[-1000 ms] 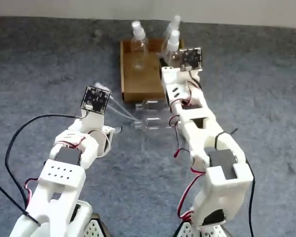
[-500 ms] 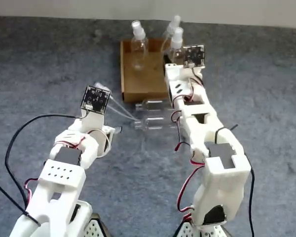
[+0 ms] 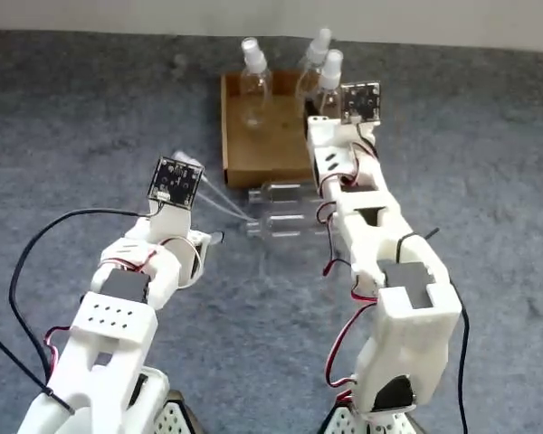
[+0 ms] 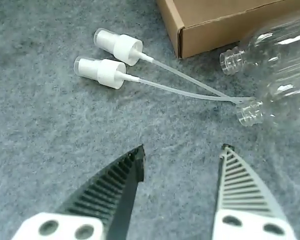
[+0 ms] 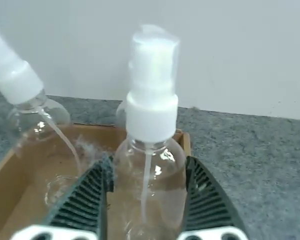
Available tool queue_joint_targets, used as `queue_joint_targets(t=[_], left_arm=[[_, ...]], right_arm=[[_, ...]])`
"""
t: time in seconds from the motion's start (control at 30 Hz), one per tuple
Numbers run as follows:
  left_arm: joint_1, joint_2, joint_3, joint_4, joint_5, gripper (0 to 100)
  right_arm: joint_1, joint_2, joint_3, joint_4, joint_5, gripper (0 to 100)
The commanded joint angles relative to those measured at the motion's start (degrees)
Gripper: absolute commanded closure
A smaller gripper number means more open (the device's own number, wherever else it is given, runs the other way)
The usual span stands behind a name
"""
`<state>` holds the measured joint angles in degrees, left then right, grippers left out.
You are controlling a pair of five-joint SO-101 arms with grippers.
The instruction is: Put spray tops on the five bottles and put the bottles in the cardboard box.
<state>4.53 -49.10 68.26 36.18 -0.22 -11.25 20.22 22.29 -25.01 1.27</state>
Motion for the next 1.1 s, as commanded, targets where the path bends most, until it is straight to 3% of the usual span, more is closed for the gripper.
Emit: queue_joint_targets(t=[0.0, 0.23, 0.57, 0.8, 1.07], left_arm=[[-0.7, 0.0, -0.3, -1.5, -0.2, 81], [-0.7, 0.0, -0.3, -1.5, -0.2, 81], [-0.7, 0.0, -0.3, -1.5, -0.2, 81], [-0.7, 0.2, -0.3, -1.5, -0.2, 81], [-0.7, 0.2, -0.3, -1.5, -0.2, 81]], right_arm=[[0.4, -1.2, -3.6, -1.6, 0.7, 98.7], [0.4, -1.2, -3.6, -1.6, 0.7, 87.4], [0.4, -1.5, -3.7, -1.3, 0.7, 86.5], [0.3, -1.6, -3.7, -1.2, 0.7, 77.2], [0.4, -1.7, -3.9, -1.1, 2.3, 76.6]])
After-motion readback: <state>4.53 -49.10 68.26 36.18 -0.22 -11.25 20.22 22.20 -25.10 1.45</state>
